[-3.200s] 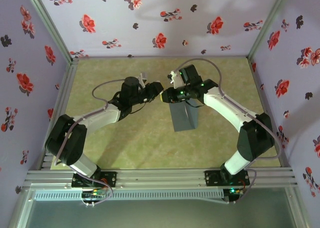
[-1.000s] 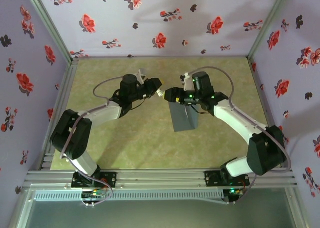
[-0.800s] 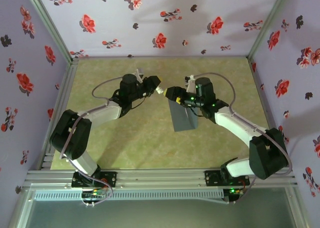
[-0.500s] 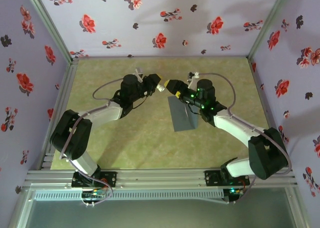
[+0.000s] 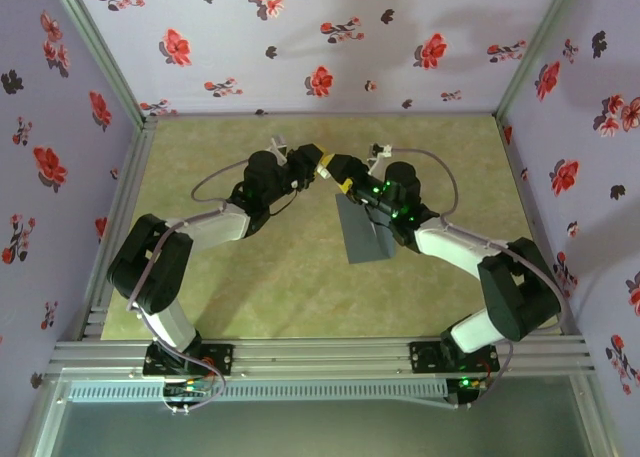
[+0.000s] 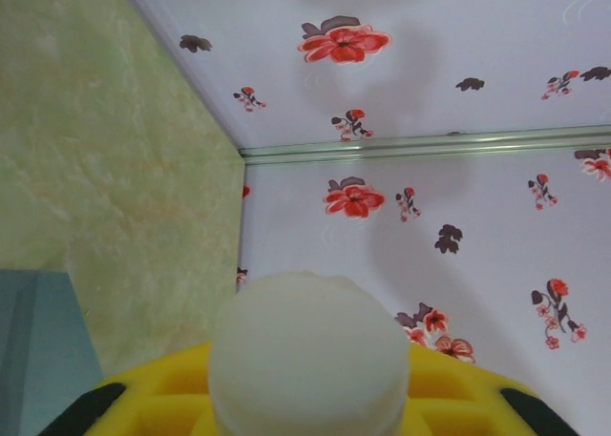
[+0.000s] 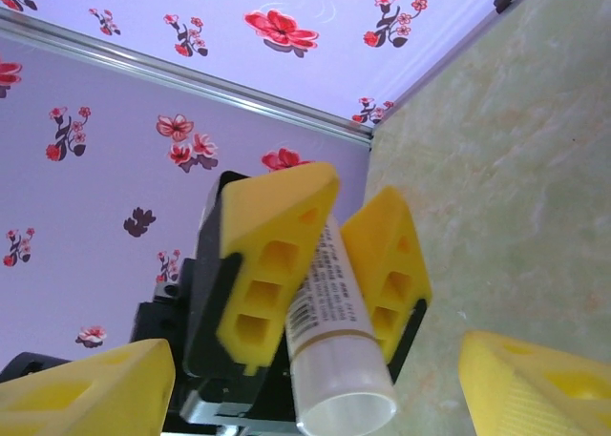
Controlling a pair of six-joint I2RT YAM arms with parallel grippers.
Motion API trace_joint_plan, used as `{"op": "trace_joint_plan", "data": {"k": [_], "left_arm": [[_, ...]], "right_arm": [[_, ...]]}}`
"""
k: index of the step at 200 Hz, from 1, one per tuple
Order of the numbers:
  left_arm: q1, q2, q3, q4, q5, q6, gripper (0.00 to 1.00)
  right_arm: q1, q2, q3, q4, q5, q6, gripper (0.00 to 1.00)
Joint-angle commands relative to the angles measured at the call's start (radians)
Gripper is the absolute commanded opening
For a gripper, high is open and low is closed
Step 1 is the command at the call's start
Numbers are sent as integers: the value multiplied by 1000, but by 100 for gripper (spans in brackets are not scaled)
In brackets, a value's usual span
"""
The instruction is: Place the letter into the envelope and seal it
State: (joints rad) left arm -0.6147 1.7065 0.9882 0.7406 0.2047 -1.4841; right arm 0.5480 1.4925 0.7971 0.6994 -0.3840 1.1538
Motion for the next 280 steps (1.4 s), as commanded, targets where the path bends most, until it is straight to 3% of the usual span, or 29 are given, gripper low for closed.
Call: {"op": "trace_joint_plan", "data": {"k": [1,38,129,228,280], "left_arm": [[-8,7,16,74,-26,-16,0],[-8,21,24,83,-27,-25,0],[-13,31,26,93,-27,-26,0],[-22,39,23,92,-22,-23,0],[-23,36,12,86,-14,-10,0]], "right_arm": [[9,18,4,86,19,32,77],[13,41,11,112,9,53,71],[20,87,15,166,0,92,44],[20,110,24,197,-7,111,34],[18,114,36,202,-19,117,19]]}}
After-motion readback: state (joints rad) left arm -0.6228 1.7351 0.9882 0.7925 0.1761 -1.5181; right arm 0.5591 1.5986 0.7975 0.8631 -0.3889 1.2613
